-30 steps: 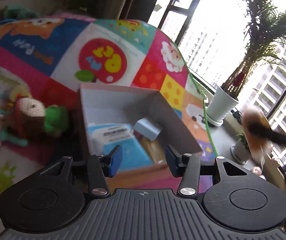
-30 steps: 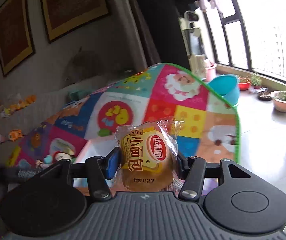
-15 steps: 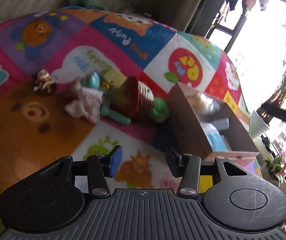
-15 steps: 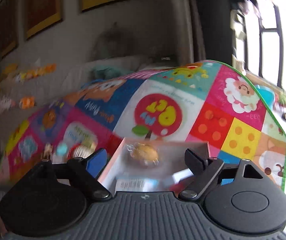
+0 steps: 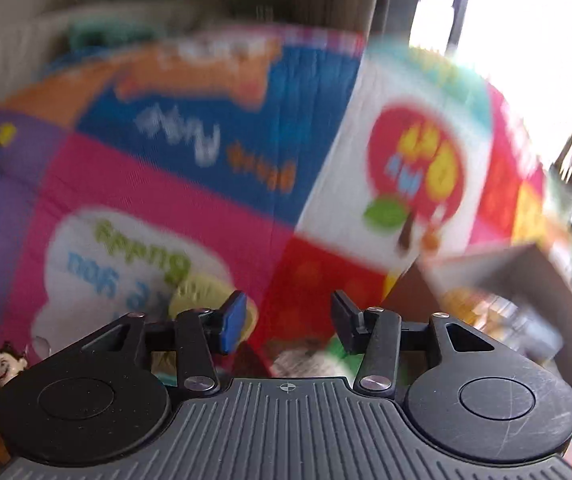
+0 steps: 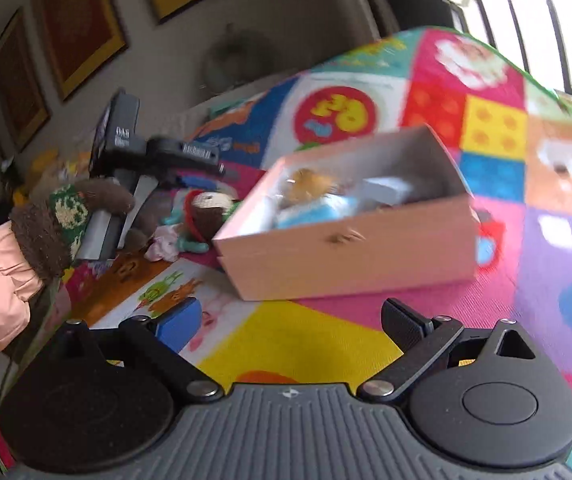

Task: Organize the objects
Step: 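Drop the card holder into the pink box with the left tool while the right tool drops the bun in, then grasp the crocheted brown-and-green toy with the left tool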

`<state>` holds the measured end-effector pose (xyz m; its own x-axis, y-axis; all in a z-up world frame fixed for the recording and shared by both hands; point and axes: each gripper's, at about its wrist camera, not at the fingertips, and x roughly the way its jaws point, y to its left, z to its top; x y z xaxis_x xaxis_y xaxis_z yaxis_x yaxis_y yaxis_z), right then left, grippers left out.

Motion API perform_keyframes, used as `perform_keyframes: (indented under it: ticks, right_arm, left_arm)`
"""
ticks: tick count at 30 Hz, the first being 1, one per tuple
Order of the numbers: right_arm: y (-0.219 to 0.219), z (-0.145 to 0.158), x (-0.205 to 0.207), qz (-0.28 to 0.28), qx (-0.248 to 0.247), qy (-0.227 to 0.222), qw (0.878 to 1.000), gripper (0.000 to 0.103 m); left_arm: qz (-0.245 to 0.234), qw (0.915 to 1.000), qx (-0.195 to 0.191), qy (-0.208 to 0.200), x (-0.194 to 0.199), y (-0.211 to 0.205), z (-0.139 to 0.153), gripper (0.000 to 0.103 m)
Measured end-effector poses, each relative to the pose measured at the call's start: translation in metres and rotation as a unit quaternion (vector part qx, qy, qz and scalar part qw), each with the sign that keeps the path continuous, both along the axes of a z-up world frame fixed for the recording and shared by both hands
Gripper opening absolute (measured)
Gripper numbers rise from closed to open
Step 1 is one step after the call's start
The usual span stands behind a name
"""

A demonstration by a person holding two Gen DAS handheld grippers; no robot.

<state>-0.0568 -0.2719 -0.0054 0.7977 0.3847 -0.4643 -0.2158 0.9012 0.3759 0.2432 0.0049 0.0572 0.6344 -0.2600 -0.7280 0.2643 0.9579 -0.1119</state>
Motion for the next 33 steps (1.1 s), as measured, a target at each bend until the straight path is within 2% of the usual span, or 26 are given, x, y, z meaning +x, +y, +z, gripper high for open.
perform_keyframes:
  ticks: [1,2,6,13,15,17,20,24,27,29,31,33]
  right_arm:
    - [-0.006,-0.003,0.000,-0.007,0.011,0.004,1.000,0.097]
    - [-0.012,-0.006,0.001,-0.014,0.027,0.010,0.999,0.097]
    - [-0.028,-0.012,0.008,-0.025,0.075,0.032,0.996,0.097]
    - [-0.015,-0.008,0.005,-0.013,0.047,0.016,0.999,0.097]
    - [-0.014,-0.007,0.004,-0.014,0.041,0.015,0.999,0.097]
    - [-0.014,-0.007,0.004,-0.016,0.040,0.015,0.999,0.097]
    - [-0.013,-0.007,0.004,-0.015,0.038,0.017,0.999,0.099]
    - [-0.011,-0.007,0.005,-0.012,0.035,0.014,0.999,0.101]
    - [-0.012,-0.008,0.006,-0.014,0.035,0.017,0.999,0.101]
    - [-0.012,-0.008,0.006,-0.013,0.036,0.016,0.999,0.103]
    - [-0.013,-0.008,0.007,-0.016,0.037,0.015,0.999,0.103]
    - [-0.014,-0.009,0.007,-0.016,0.038,0.014,0.999,0.103]
  left_arm:
    - [-0.011,0.9997,0.014,0.018,0.002,-0.002,-0.005,0.048]
    - [-0.020,0.9995,0.013,0.019,-0.002,0.001,-0.006,0.050]
    - [-0.049,0.9976,-0.024,0.041,-0.035,0.016,0.005,0.050]
    - [-0.127,0.9913,-0.002,0.034,-0.137,0.015,0.012,0.050]
    - [-0.154,0.9874,0.000,0.038,-0.153,0.013,0.012,0.051]
    - [-0.188,0.9800,-0.008,0.064,-0.162,0.007,0.013,0.051]
    - [-0.233,0.9692,0.033,0.073,-0.171,-0.013,0.006,0.057]
    - [-0.215,0.9714,0.059,0.081,-0.170,-0.032,-0.006,0.061]
    - [-0.222,0.9658,0.080,0.108,-0.174,-0.046,-0.021,0.070]
    - [-0.231,0.9623,0.119,0.079,-0.185,-0.057,-0.025,0.071]
    - [-0.217,0.9655,0.127,0.066,-0.192,-0.058,-0.025,0.071]
    - [-0.188,0.9733,0.108,0.076,-0.193,-0.052,-0.025,0.071]
